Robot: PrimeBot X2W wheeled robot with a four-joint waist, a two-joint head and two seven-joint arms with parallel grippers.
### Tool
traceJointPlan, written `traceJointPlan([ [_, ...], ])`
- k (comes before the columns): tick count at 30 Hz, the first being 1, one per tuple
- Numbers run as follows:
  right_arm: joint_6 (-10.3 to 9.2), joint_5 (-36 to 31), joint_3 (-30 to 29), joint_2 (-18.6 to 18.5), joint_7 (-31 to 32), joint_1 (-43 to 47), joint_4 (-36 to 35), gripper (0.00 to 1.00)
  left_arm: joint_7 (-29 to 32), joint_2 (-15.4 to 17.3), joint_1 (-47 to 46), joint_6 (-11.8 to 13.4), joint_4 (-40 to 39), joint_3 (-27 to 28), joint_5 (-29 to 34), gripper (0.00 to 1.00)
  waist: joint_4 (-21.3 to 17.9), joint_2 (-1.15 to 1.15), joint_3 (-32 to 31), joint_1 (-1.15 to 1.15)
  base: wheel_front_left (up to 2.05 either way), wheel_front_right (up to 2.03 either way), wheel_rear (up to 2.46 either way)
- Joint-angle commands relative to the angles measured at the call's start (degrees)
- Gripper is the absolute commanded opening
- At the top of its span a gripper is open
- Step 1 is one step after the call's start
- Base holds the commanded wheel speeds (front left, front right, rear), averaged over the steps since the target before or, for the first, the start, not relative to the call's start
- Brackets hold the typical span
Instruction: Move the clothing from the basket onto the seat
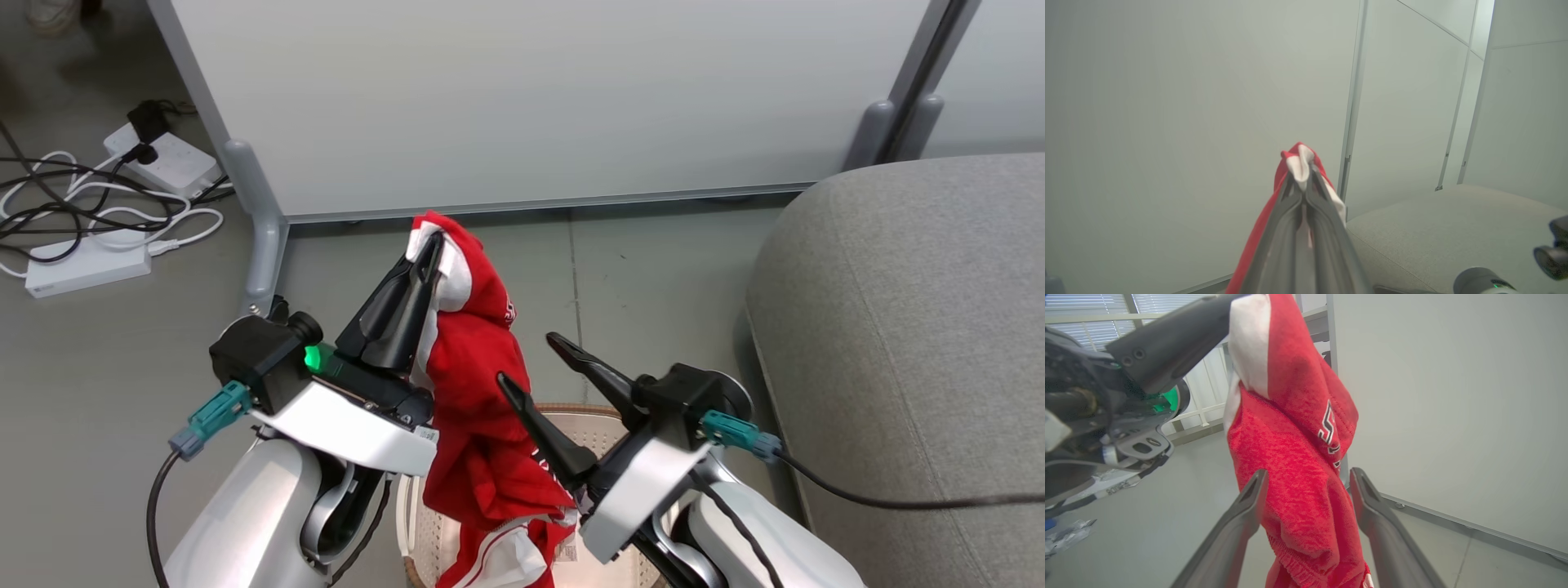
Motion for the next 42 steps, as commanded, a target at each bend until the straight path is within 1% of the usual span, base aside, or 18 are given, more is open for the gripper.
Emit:
traceJointPlan([
  [1, 0.11, 1.03, 0.93, -0.4, -0.67, -1.34, 0.9, 1.0, -0.25, -0.02, -1.05, -0.3, 0.18, 0.0, 0.23, 0.0, 0.5, 0.0, 0.15, 0.0, 0.0, 0.0, 0.0],
  [9, 0.11, 8.01, 10.56, -0.37, -2.57, -8.88, 9.08, 1.0, -0.25, -1.29, -2.27, -0.96, 0.99, -1.41, 0.37, 0.0, 1.67, 0.0, 0.53, 0.0, 0.0, 0.0, 0.0],
  [13, 0.11, 11.13, 14.01, -0.37, -3.02, -11.7, 12.16, 1.0, -0.25, -1.81, -2.84, -1.21, 1.15, -1.7, 0.49, 0.0, 1.85, 0.0, 0.62, 0.0, 0.0, 0.0, 0.0],
  [14, 0.11, 11.78, 14.59, -0.37, -3.07, -12.27, 12.94, 0.88, -0.25, -1.92, -2.93, -1.17, 1.21, -1.73, 0.51, 0.0, 1.89, 0.0, 0.66, 0.0, 0.0, 0.0, 0.0],
  [15, 0.11, 12.47, 15.26, -0.38, -3.07, -12.75, 13.68, 0.38, -0.25, -2.01, -3.02, -1.27, 1.24, -1.75, 0.53, 0.0, 1.92, 0.0, 0.7, 0.0, 0.0, 0.0, 0.0],
  [16, 0.11, 13.13, 15.83, -0.35, -3.17, -13.17, 14.28, 0.0, -0.25, -2.12, -3.02, -1.36, 1.26, -1.75, 0.56, 0.0, 1.97, 0.0, 0.71, 0.0, 0.0, 0.0, 0.0],
  [20, 0.11, 15.65, 17.47, -0.32, -3.53, -14.39, 15.36, 0.0, -0.25, -2.41, -2.81, -1.65, 1.34, -1.62, 0.54, 0.0, 2.19, 0.0, 0.76, 0.0, 0.0, 0.0, 0.0],
  [23, 0.11, 16.4, 17.52, -0.34, -3.58, -14.8, 15.73, 0.0, -0.25, -2.5, -2.62, -1.66, 1.35, -1.38, 0.4, 0.0, 2.3, 0.0, 0.77, 0.0, 0.0, 0.0, 0.0],
  [26, 0.11, 16.35, 15.17, -0.32, -3.54, -14.79, 14.71, 0.0, -0.25, -2.89, -1.88, -1.34, 0.86, -0.17, 0.26, 0.01, 2.44, 0.0, 0.57, 0.0, 0.0, 0.0, 0.0],
  [27, 0.11, 16.04, 14.09, -0.33, -3.53, -14.44, 14.14, 0.0, -0.24, -2.94, -1.66, -1.14, 0.66, 0.27, 0.66, 0.34, 2.47, 0.0, 0.5, 0.0, 0.0, 0.0, 0.0],
  [28, 0.11, 15.4, 12.89, -0.33, -3.47, -14.04, 13.75, 0.0, -0.24, -3.03, -1.37, -0.94, 0.45, 0.59, 0.96, 0.55, 2.44, 0.0, 0.4, 0.0, 0.0, 0.0, 0.0],
  [29, 0.11, 14.96, 11.56, -0.35, -3.45, -13.54, 13.16, 0.0, -0.24, -3.12, -1.16, -0.86, 0.18, 0.95, 1.23, 0.97, 2.38, 0.0, 0.28, 0.0, 0.0, 0.0, 0.0],
  [30, 0.12, 14.34, 10.15, -0.35, -3.46, -13.14, 12.51, 0.0, -0.24, -3.19, -0.86, -0.8, -0.07, 1.25, 1.53, 1.0, 2.31, 0.0, 0.18, 0.0, 0.0, 0.0, 0.0],
  [34, 0.11, 11.47, 4.75, -0.35, -3.47, -11.89, 10.36, 0.0, -0.24, -3.36, 0.77, -0.83, -0.94, 1.83, 2.75, 1.0, 1.75, 0.0, -0.2, 0.0, 0.0, 0.0, 0.0],
  [42, 0.11, 6.14, -4.77, -0.31, -3.48, -10.45, 9.14, 0.0, -0.24, -1.94, 4.35, -1.05, -1.65, -0.2, 6.51, 1.0, 0.23, 0.0, -0.42, 0.0, 0.0, 0.0, 0.0],
])
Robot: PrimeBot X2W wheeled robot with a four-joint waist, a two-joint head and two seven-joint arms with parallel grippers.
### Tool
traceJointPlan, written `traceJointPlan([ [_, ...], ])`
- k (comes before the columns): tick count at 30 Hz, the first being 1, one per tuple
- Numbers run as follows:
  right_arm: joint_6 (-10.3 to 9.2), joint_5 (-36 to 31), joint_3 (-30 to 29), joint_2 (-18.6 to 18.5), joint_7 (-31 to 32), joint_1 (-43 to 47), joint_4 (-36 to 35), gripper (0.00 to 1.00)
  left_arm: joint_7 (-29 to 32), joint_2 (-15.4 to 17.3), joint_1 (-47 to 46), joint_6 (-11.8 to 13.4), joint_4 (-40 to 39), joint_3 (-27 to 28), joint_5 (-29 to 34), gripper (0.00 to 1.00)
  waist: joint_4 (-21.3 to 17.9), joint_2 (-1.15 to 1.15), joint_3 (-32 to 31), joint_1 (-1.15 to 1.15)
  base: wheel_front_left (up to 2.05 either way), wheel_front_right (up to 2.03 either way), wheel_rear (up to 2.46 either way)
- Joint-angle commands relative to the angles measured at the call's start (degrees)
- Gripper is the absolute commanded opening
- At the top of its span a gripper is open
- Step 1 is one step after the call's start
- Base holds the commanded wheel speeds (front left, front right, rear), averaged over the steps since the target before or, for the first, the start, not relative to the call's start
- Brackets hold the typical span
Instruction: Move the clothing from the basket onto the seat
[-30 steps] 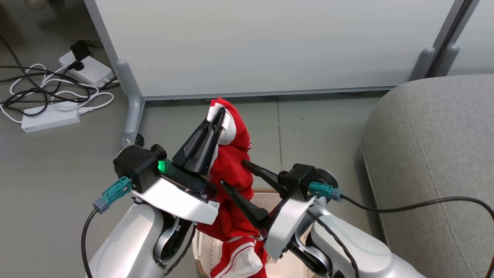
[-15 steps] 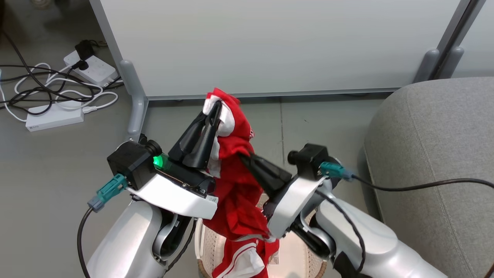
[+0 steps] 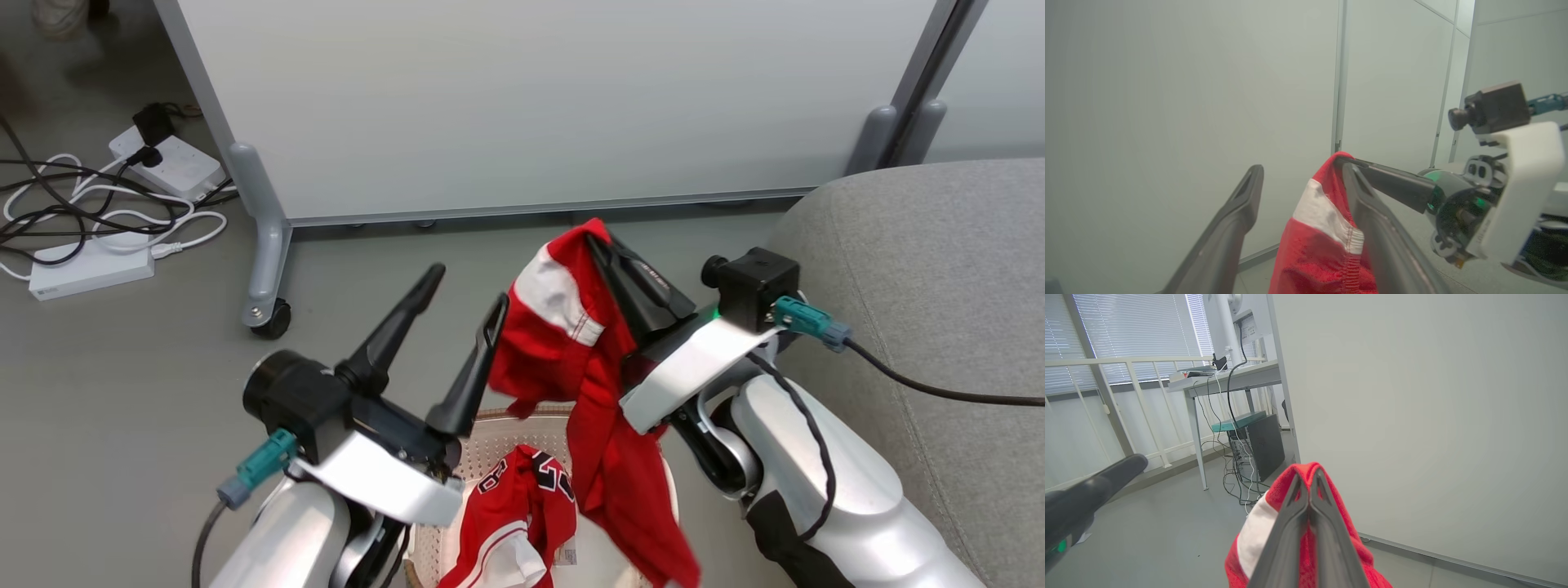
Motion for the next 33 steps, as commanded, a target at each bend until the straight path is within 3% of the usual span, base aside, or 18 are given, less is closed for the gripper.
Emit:
traceJointPlan([
  [1, 0.11, -0.82, -1.22, -0.22, -0.14, 0.93, 0.05, 0.0, -0.18, 0.56, 1.01, 0.02, 0.11, -0.6, 0.95, 1.0, -0.35, 0.0, -0.09, 0.0, 0.0, 0.0, 0.0],
  [10, 0.11, -3.91, -7.18, -0.21, -0.14, 2.17, 1.98, 0.0, 3.51, 3.15, 3.3, -0.79, 1.86, -6.84, 3.19, 1.0, -3.67, 0.0, 0.83, 0.0, 0.0, 0.0, 0.0],
  [18, 0.11, -4.37, -9.11, -0.24, -0.14, 2.82, 2.04, 0.0, 4.59, 4.89, 3.0, -1.25, 2.05, -9.22, 2.75, 1.0, -7.17, 0.0, 2.34, 0.0, 0.0, 0.0, 0.0],
  [33, 0.12, -5.23, -13.71, -0.24, -0.14, 3.95, 0.19, 0.0, 6.25, 8.41, 0.74, -1.44, -1.37, -11.42, 3.3, 1.0, -19.84, 0.0, 6.95, 0.0, 0.0, 0.0, 0.0],
])
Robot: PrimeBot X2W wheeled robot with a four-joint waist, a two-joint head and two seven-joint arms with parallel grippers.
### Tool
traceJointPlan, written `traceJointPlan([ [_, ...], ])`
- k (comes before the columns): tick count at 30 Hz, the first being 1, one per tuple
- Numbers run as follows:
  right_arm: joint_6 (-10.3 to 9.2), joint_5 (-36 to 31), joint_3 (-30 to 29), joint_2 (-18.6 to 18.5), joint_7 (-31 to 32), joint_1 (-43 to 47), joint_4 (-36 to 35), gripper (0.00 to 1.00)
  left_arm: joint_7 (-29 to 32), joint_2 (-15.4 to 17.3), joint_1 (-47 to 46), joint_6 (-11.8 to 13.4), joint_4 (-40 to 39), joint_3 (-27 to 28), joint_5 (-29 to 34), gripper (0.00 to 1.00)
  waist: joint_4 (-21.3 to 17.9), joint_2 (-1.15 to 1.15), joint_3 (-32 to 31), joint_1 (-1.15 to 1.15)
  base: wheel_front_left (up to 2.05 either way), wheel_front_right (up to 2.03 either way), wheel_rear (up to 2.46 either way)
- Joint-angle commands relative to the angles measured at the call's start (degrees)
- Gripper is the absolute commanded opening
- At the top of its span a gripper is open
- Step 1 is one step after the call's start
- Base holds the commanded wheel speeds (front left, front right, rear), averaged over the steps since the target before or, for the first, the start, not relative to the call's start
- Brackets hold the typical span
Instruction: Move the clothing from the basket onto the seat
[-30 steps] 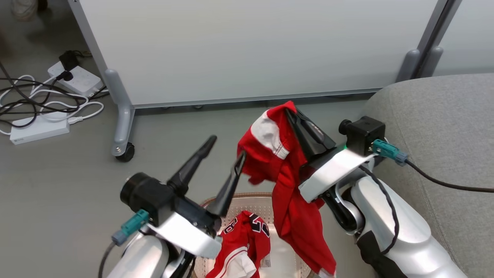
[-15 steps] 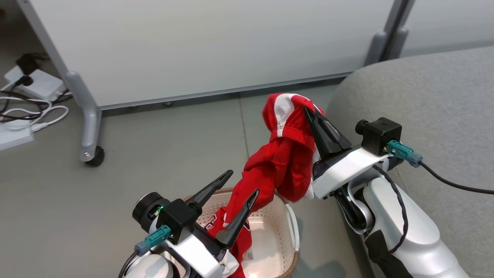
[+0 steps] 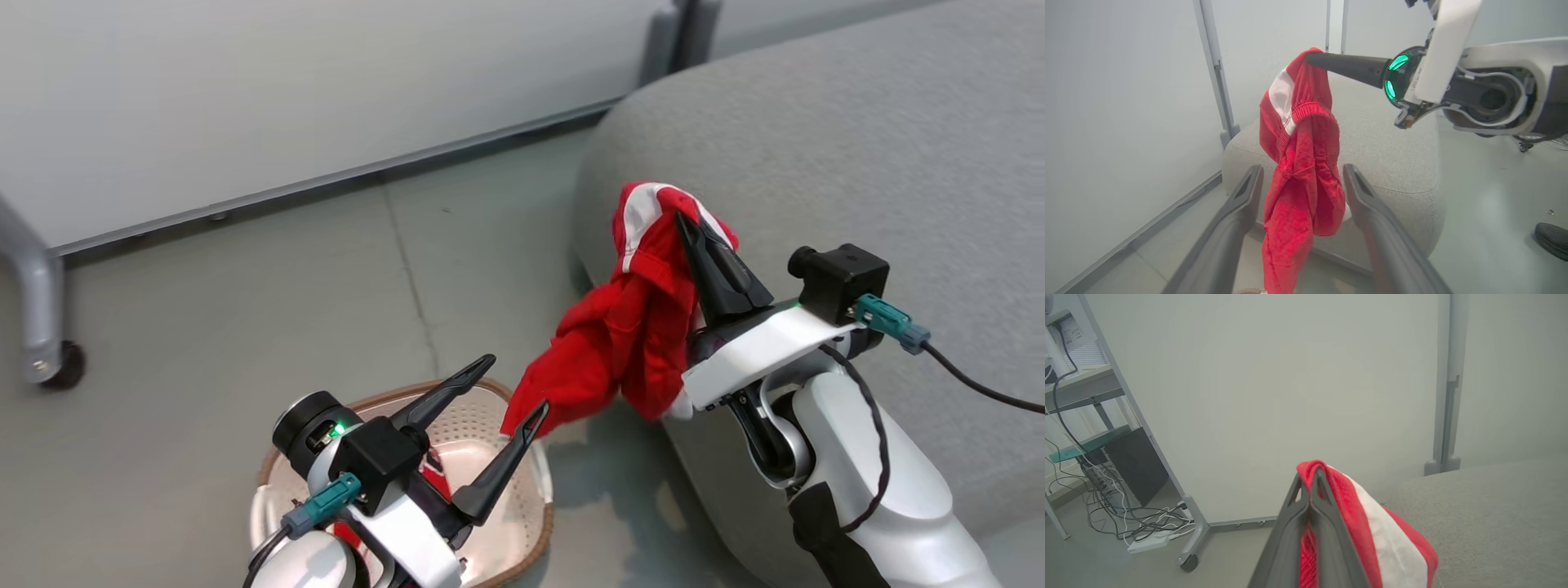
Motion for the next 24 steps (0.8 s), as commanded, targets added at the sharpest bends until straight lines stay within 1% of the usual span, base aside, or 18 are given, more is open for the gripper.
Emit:
traceJointPlan([
  [1, 0.13, -0.25, -0.37, -0.3, -0.14, 0.58, -0.28, 0.0, 0.07, 0.54, -1.01, -0.25, -0.33, -0.07, 0.23, 1.0, -2.88, 0.0, 1.41, 0.0, 0.0, 0.0, 0.0],
  [9, 0.13, -0.39, -3.58, -0.28, -0.15, 2.61, -0.91, 0.0, 1.87, 2.5, -1.8, -0.11, -2.37, -1.01, 0.35, 1.0, -9.64, 0.0, 3.55, 0.0, 0.0, 0.0, 0.0],
  [15, 0.13, -0.25, -6.09, -0.27, -0.14, 3.37, -1.79, 0.0, 3.2, 3.93, -2.43, 0.15, -3.97, -1.26, 0.56, 1.0, -13.13, 0.0, 5.4, 0.0, 0.0, 0.0, 0.0],
  [20, 0.13, -1.17, -9.83, -0.28, -0.15, 0.47, -3.32, 0.0, 4.2, 4.71, -3.02, 0.34, -5.47, -1.47, 0.81, 1.0, -14.53, 0.0, 7.03, 0.0, 0.0, 0.0, 0.0],
  [24, 0.13, -2.37, -14.93, -0.29, -0.15, -4.41, -3.57, 0.0, 4.86, 5.22, -3.89, 0.61, -6.95, -0.88, 0.56, 1.0, -14.45, 0.0, 8.77, 0.0, 0.0, 0.0, 0.0],
])
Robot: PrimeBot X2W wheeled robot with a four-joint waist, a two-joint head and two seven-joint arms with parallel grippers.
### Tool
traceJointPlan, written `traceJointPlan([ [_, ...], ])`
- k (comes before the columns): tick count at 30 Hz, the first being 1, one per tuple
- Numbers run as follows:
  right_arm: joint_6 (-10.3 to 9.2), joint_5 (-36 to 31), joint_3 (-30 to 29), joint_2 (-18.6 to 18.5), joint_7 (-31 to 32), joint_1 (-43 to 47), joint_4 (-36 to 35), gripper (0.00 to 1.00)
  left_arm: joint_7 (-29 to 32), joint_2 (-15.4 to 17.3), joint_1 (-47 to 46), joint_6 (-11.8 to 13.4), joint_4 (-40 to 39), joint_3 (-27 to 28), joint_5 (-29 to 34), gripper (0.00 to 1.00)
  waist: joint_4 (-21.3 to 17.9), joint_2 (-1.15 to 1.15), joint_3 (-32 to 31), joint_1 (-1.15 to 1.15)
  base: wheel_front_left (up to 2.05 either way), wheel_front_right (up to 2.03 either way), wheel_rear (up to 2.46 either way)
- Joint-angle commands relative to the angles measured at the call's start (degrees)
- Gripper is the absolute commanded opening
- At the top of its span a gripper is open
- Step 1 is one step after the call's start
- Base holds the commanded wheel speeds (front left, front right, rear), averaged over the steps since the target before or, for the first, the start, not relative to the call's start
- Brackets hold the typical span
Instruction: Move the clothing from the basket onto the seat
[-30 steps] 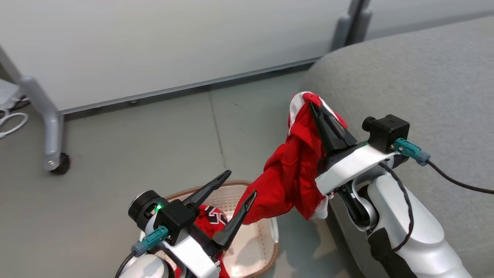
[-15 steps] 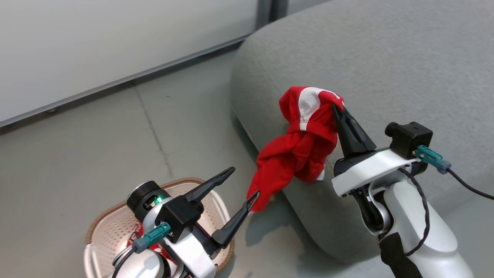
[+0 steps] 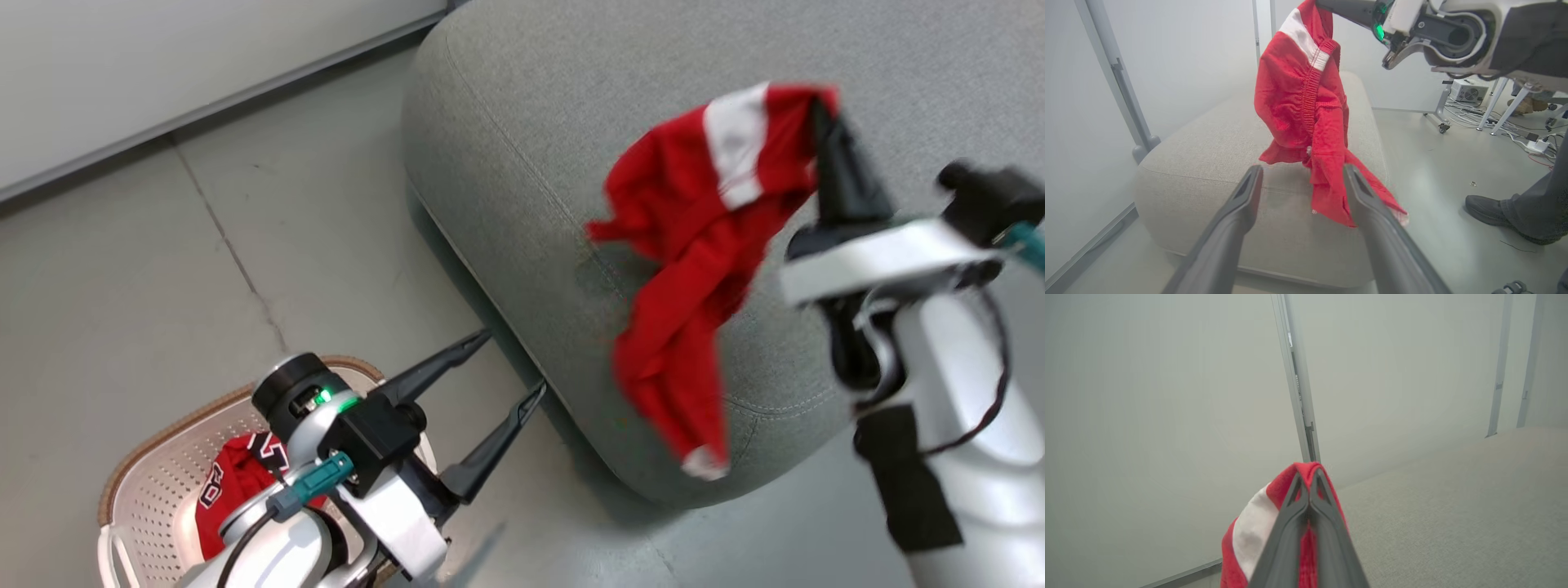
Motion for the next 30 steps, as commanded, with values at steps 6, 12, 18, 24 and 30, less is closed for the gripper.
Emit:
traceJointPlan([
  [6, 0.12, -6.67, -12.24, -0.44, -0.13, -11.29, -2.43, 0.0, 0.68, 0.83, -3.95, 0.3, -2.73, 0.82, 0.59, 1.0, 2.98, 0.0, 4.76, 0.0, 0.0, 0.0, 0.0],
  [12, 0.12, -11.14, -20.19, -2.26, -0.13, -18.25, -4.53, 0.0, 0.56, 0.99, -7.91, -0.2, -4.54, 0.13, 1.59, 1.0, 6.42, 0.0, 9.4, 0.0, 0.0, 0.0, 0.0],
  [18, 0.12, -15.22, -24.48, -4.88, -0.13, -22.57, -1.75, 0.0, 0.07, 1.95, -12.68, -0.58, -6.19, -1.25, 2.14, 1.0, 9.9, 0.0, 15.69, 0.0, 0.0, 0.0, 0.0],
  [24, 0.11, -16.94, -28.74, -5.8, -0.13, -20.89, 3.15, 0.0, -0.82, 3.19, -15.3, -0.77, -6.52, -1.66, 2.04, 1.0, 12.07, 0.0, 20.2, 0.0, 0.0, 0.0, 0.0],
  [30, 0.11, -17.21, -35.07, -5.4, -0.13, -18.22, 7.11, 0.0, -0.93, 4.57, -16.71, -0.84, -6.97, -1.68, 2.05, 1.0, 12.95, 0.0, 23.54, 0.0, 0.0, 0.0, 0.0],
])
